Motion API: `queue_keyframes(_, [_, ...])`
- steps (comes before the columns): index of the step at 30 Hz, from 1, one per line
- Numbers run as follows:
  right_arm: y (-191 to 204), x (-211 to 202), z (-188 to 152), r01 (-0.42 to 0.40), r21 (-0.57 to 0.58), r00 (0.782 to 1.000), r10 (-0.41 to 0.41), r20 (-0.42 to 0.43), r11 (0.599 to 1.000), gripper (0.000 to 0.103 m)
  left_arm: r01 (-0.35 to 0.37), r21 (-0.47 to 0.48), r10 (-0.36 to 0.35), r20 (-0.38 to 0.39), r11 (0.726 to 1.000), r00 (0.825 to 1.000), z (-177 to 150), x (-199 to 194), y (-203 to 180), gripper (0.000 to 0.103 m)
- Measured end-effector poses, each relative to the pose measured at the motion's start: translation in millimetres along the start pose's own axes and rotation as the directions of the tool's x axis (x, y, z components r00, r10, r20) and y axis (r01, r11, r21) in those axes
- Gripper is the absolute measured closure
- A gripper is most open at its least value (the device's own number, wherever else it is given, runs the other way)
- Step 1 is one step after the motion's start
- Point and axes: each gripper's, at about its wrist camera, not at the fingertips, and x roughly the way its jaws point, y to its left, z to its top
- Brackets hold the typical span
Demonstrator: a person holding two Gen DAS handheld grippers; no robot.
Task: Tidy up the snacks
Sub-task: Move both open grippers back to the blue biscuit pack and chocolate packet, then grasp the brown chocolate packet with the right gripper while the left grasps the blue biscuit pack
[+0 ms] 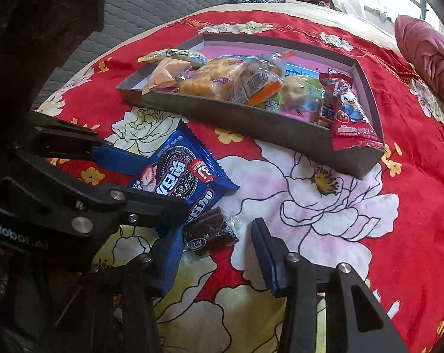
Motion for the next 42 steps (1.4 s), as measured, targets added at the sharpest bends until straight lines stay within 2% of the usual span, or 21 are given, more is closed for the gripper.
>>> queue_keyframes(2, [-0.1, -0.3, -0.1, -0.004, -0.014, 1.000, 0.004, 0.008, 1.000, 0.058, -0.005, -0.002, 0.005, -0.007, 1.000, 1.000, 2.4, 4.1, -1.1, 0.047])
queue_keyframes(5, [3.5, -0.3, -0.3, 0.002, -0.046, 1.000, -0.002, 0.009, 0.999, 0.066, -0.022, -0.003, 0.022, -0.023, 1.000, 1.000, 6.3, 10.7, -3.7, 0.047])
queue_keyframes(8, [5.1, -3.3, -1.2, 0.008, -0.057, 1.000, -0.008, 0.010, 0.998, 0.067, -0.022, -0.016, 0.021, -0.032, 1.000, 0.999, 9.7, 16.6, -3.6, 0.047])
queue_keyframes(12, [-3.0, -7.8, -2.8, 0.008, -0.011, 1.000, -0.008, 0.016, 1.000, 0.067, -0.014, -0.036, 0.013, -0.019, 0.999, 1.000, 10.3, 18.2, 0.4, 0.050])
queue_keyframes(18, [-22.3, -22.1, -1.9, -0.005, 0.097, 0.998, -0.002, 0.071, 0.995, 0.067, 0.029, -0.055, -0.026, 0.041, 0.998, 0.999, 3.9, -2.7, 10.0, 0.050])
queue_keyframes(27, [-31.1, -53.1, 13.5, -0.010, 0.163, 0.979, -0.024, 0.202, 0.987, 0.067, 0.001, -0.063, 0.010, 0.172, 0.998, 0.985, 11.0, -46.3, 20.3, 0.050])
queue_keyframes(32, [-29.1, -56.1, 29.3, -0.005, 0.171, 0.974, -0.034, 0.224, 0.985, 0.067, -0.024, -0.070, 0.039, 0.233, 0.997, 0.972, 22.9, -63.1, 28.0, 0.050])
queue_keyframes(42, [-38.7, -56.3, 52.5, 0.034, 0.222, 0.965, -0.090, 0.247, 0.974, 0.067, -0.029, -0.105, 0.058, 0.283, 0.994, 0.957, 41.1, -68.7, 44.8, 0.050])
